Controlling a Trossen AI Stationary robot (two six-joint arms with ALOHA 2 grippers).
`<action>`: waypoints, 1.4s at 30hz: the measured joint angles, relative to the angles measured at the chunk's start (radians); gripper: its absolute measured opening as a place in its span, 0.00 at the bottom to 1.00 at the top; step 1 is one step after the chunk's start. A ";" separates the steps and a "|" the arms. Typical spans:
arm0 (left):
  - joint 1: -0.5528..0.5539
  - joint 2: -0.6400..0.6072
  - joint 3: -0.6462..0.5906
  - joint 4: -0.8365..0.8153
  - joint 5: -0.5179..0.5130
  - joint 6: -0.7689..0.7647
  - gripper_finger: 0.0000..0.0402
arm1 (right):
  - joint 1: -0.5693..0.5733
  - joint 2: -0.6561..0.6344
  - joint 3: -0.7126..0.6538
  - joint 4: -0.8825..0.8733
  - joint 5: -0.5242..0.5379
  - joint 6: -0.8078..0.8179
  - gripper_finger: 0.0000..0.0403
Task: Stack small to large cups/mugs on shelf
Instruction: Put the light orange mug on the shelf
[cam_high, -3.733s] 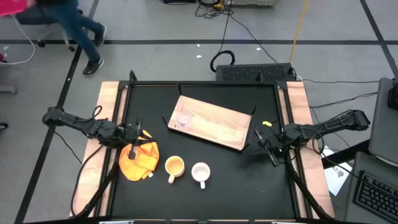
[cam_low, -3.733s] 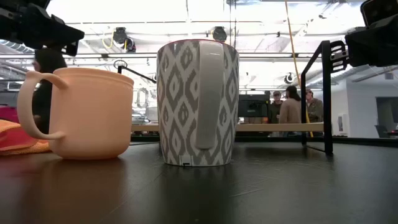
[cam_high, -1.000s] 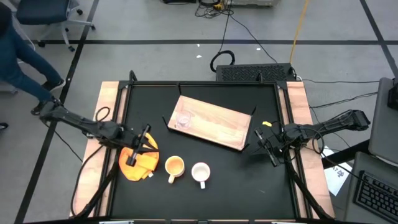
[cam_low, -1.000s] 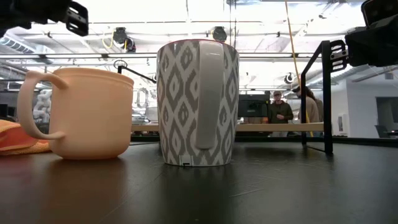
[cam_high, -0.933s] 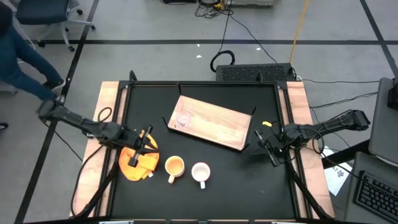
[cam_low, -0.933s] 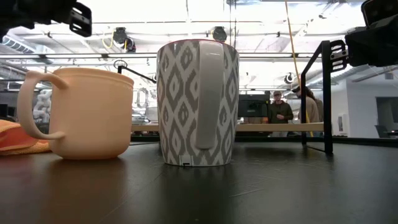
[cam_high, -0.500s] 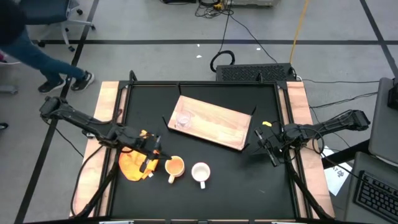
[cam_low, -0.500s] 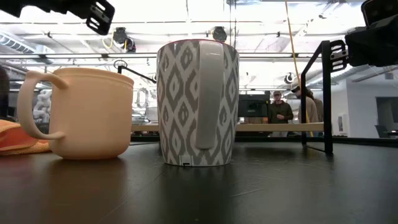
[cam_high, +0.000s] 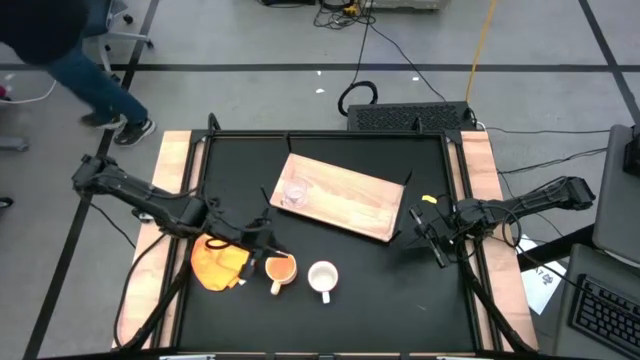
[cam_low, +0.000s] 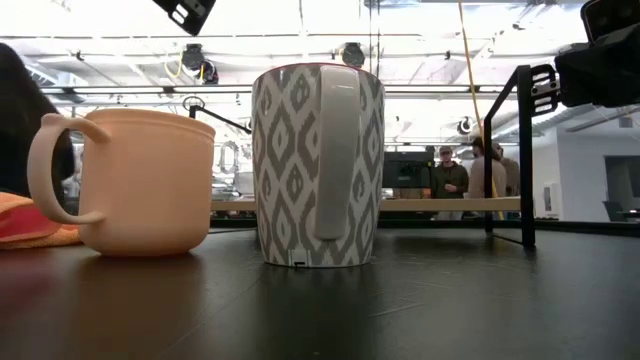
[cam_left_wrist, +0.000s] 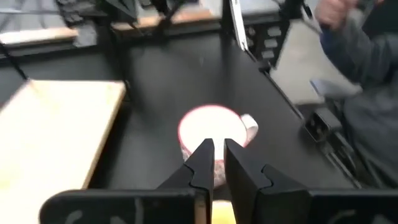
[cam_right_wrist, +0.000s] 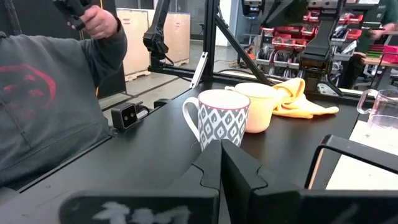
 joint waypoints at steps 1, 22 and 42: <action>0.000 0.013 0.022 -0.045 0.010 0.010 0.10 | 0.000 0.000 0.000 0.000 0.000 0.000 0.00; 0.077 0.320 0.359 -0.560 0.142 0.027 0.51 | 0.000 0.000 0.000 0.000 0.000 0.000 0.00; 0.096 0.479 0.358 -0.623 0.163 0.055 0.65 | 0.000 0.000 0.000 0.000 0.000 0.000 0.00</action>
